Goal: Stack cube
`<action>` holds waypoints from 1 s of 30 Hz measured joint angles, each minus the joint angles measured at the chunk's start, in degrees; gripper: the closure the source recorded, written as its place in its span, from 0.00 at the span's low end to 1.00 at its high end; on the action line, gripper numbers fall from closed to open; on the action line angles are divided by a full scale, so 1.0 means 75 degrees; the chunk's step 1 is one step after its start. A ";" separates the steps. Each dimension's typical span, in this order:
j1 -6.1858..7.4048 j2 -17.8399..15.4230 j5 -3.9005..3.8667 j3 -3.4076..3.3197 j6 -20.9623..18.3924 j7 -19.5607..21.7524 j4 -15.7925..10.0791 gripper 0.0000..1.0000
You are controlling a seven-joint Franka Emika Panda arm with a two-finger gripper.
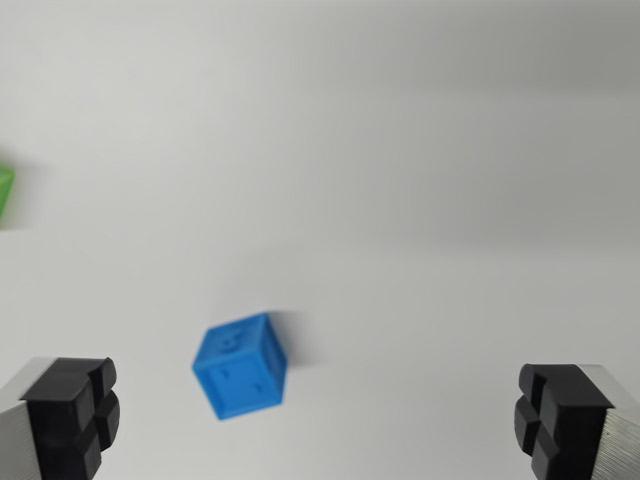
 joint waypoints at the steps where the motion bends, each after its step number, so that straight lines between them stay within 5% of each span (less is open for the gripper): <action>1: 0.0000 0.0000 0.0000 0.0000 0.0000 0.0000 0.0000 0.00; 17: 0.0004 -0.0006 0.0000 0.0000 0.0023 0.0000 -0.0044 0.00; 30: 0.0041 -0.0201 -0.0001 0.0013 0.0338 -0.0099 -0.0519 0.00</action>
